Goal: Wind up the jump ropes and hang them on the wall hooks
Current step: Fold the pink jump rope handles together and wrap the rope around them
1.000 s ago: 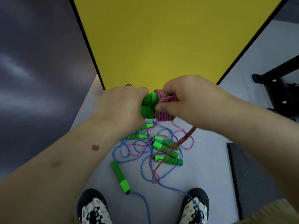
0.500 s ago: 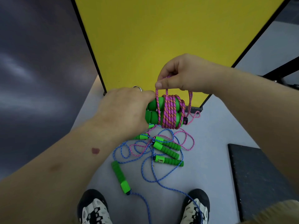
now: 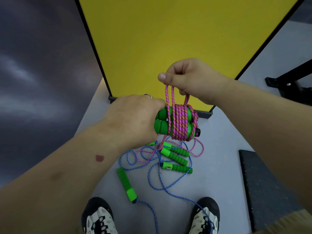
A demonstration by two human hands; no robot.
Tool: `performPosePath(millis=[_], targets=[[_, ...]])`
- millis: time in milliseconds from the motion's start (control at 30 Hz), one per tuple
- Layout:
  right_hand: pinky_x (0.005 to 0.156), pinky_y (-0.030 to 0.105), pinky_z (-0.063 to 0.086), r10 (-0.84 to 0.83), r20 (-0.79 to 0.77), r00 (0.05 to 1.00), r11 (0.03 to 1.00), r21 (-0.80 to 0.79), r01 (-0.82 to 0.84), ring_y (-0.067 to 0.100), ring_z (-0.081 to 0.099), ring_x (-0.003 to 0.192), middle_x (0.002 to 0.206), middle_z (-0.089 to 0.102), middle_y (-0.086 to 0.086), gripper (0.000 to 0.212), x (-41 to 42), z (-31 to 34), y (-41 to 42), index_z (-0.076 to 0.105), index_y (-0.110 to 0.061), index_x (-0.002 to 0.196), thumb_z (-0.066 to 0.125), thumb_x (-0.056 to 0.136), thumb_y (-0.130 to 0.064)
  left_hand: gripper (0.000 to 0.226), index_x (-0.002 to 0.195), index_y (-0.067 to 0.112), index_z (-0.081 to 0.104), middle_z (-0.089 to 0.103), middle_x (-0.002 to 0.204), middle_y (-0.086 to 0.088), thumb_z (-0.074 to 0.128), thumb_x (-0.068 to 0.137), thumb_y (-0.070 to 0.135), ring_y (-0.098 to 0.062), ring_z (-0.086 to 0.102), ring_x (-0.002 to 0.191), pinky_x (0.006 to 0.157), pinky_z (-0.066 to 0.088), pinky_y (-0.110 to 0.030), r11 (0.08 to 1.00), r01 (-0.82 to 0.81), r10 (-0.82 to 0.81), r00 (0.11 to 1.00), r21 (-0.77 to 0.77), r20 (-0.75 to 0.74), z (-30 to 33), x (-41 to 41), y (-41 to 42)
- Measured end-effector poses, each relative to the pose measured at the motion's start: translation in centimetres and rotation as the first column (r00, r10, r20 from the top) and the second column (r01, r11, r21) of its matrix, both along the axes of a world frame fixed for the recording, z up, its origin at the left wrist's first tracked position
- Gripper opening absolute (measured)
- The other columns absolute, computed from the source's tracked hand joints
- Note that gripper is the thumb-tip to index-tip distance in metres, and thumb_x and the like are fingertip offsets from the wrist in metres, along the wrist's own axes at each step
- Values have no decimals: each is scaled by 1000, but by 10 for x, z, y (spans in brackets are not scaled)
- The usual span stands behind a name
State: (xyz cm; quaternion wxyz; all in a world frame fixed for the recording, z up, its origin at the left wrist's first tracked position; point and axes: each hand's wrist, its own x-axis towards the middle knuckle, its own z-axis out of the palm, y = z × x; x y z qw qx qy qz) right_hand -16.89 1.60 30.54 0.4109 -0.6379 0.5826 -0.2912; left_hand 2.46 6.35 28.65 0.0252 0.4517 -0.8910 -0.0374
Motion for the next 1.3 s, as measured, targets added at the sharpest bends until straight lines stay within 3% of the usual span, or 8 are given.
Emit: performPosePath(millis=[100,200,367,600,833,1000,1167,1300], targets=[[58,37,36,-10,-92,996,1000,2,10,21,34,61,65,37,6,43,0,-11,2,64,-7,79,71,89,-48,38,79,28,38,45,76,5,73,68,38,-25,56,77,54,31,-33,999,-9,9,1000,-34,-14,3,1,0],[48,25,26,8,-155,988,998,62,2,17,29,48,55,33,0,46,-1,-19,8,57,-10,74,66,91,-51,34,83,29,45,47,76,6,73,69,42,-23,57,75,55,34,-33,999,-7,6,999,-53,-32,4,3,0],[52,41,15,-125,102,987,973,208,102,19,17,50,57,21,3,58,5,-26,13,30,-23,65,64,83,-66,35,84,30,47,49,76,6,75,69,45,-23,58,76,56,39,-33,999,1,-2,999,-34,-38,1,5,-2],[66,42,29,-203,230,952,969,188,162,16,29,52,66,27,2,54,8,-19,6,35,-27,63,63,75,-71,33,85,31,44,47,76,6,72,68,35,-23,55,73,54,37,-32,1000,6,-7,1000,23,11,3,5,0],[51,32,20,-148,31,989,974,177,140,18,25,47,52,26,-1,57,9,-24,11,34,-23,59,62,89,-62,32,84,28,46,47,77,6,72,69,35,-23,55,75,53,34,-33,1000,15,-15,1000,6,-22,10,1,3],[60,31,35,-63,15,998,970,235,58,21,41,60,67,41,11,52,18,-23,17,45,-20,65,64,88,-62,34,84,31,44,45,75,8,73,69,39,-21,52,74,56,31,-34,999,31,-30,998,12,-57,13,2,4],[78,43,58,-83,92,992,915,401,40,32,63,80,99,69,31,71,16,-29,25,61,14,108,64,90,-55,32,94,34,50,47,75,7,69,69,40,-23,56,76,59,38,-34,1000,11,-12,998,-21,-66,9,7,-1],[55,24,51,-135,164,977,919,389,62,18,60,55,56,65,5,38,9,-45,33,55,-2,76,51,104,-27,35,85,35,36,42,73,6,66,68,32,-24,49,72,57,31,-32,998,-40,38,998,-54,-44,12,9,-2]])
